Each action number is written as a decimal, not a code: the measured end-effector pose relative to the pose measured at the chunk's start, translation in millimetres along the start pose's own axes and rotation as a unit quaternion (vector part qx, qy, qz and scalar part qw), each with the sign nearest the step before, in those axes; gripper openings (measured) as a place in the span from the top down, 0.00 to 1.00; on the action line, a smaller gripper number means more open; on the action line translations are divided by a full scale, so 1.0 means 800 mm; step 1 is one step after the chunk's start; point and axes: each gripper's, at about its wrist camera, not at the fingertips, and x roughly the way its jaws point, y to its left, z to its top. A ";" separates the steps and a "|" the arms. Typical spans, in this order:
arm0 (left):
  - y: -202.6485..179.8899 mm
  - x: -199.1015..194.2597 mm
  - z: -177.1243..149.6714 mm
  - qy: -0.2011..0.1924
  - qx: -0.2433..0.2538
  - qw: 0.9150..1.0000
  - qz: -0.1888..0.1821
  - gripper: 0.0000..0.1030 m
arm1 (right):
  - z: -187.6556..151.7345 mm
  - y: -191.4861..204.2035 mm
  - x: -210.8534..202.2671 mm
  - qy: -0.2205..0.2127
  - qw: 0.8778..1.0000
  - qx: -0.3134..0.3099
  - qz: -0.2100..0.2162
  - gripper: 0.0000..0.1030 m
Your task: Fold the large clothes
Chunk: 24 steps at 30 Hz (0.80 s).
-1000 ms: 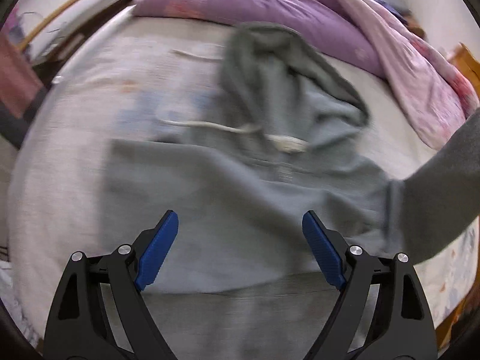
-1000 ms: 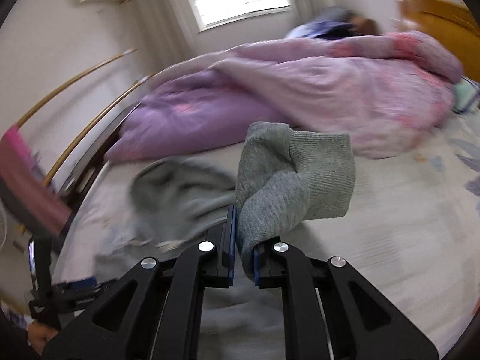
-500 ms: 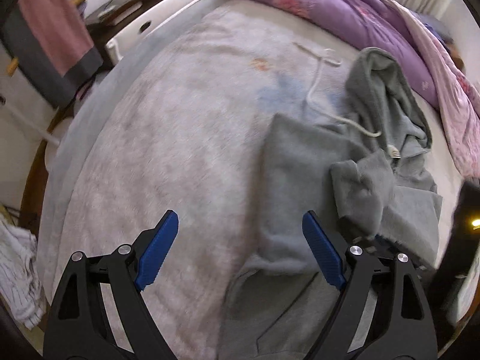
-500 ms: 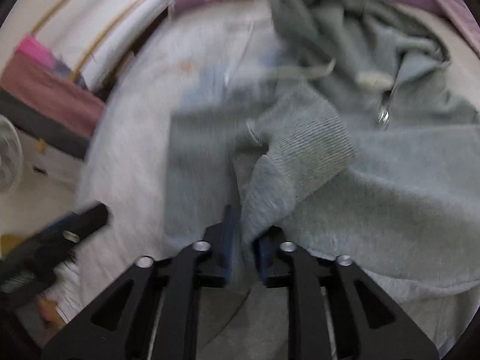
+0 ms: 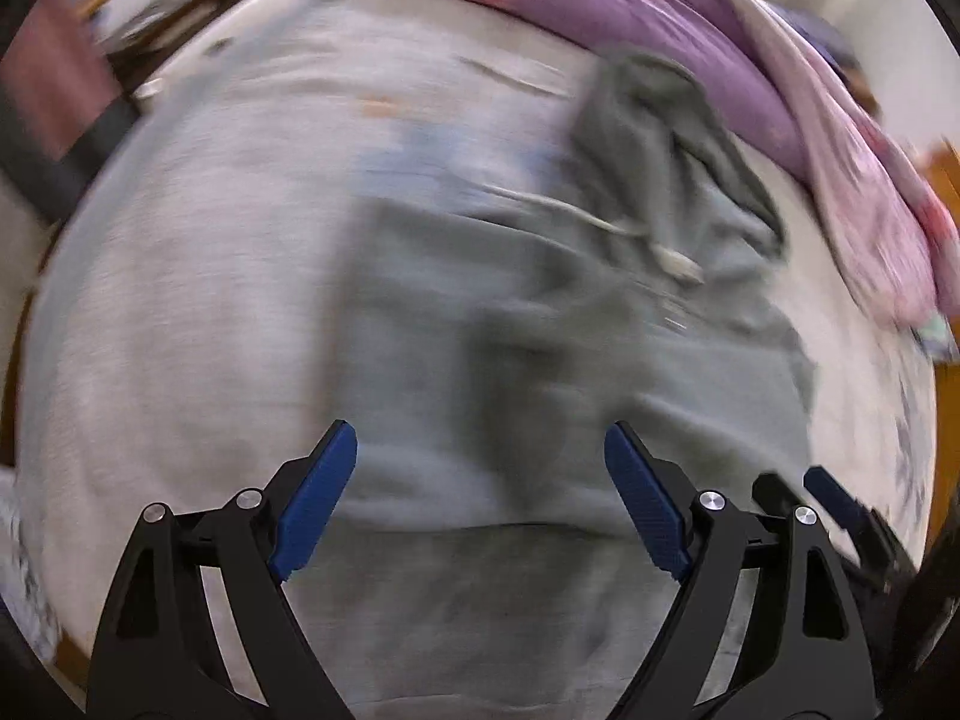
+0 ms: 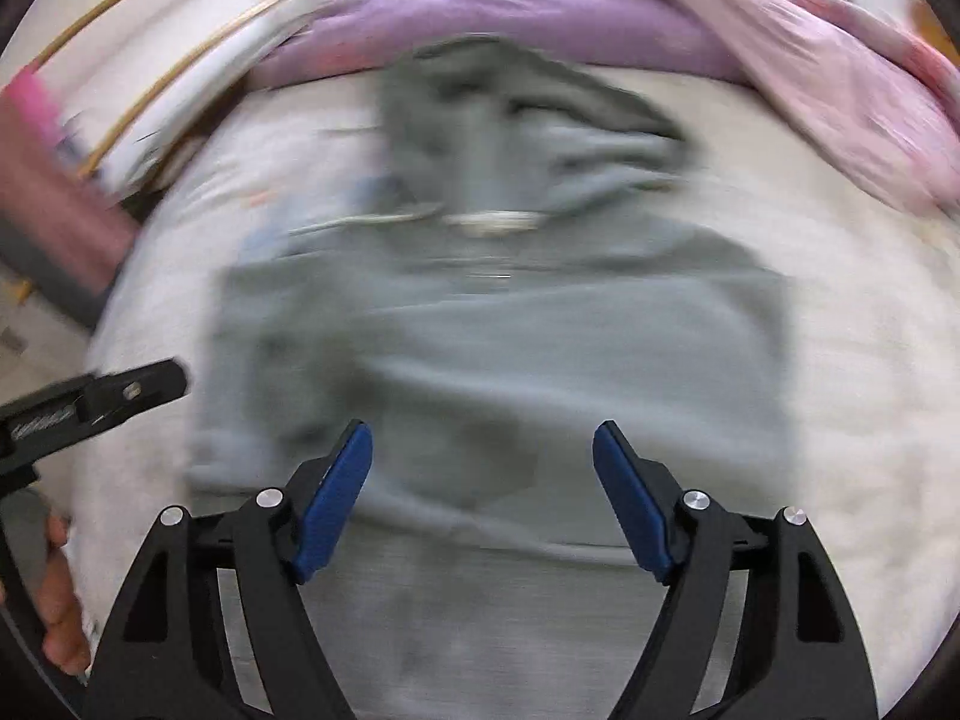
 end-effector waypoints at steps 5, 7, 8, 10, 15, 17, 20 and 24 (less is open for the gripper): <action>-0.083 0.087 -0.002 0.019 0.112 0.988 0.109 0.17 | -0.001 -0.111 0.010 0.016 0.997 0.070 -0.028 0.29; -0.068 0.099 0.002 0.018 0.110 0.980 0.166 0.17 | 0.001 -0.135 0.018 0.018 0.996 0.084 -0.029 0.29; -0.050 0.095 0.004 0.015 0.091 0.980 0.177 0.17 | 0.001 -0.144 0.017 0.019 0.996 0.086 -0.033 0.29; 0.002 0.074 0.009 0.009 0.041 0.980 0.193 0.16 | 0.001 -0.159 0.019 0.017 0.995 0.095 -0.034 0.29; 0.105 0.012 0.016 -0.017 -0.044 0.965 0.257 0.17 | 0.024 -0.180 0.014 -0.010 0.992 0.120 -0.022 0.29; 0.114 -0.014 0.031 -0.044 -0.081 0.969 0.230 0.17 | 0.041 -0.182 0.011 -0.024 0.992 0.119 -0.016 0.29; 0.085 -0.020 0.065 -0.064 -0.086 0.984 0.141 0.17 | 0.074 -0.183 0.012 -0.037 0.992 0.117 -0.005 0.29; 0.012 0.008 0.130 -0.072 -0.023 0.994 0.078 0.17 | 0.133 -0.190 0.027 -0.053 0.990 0.127 0.025 0.29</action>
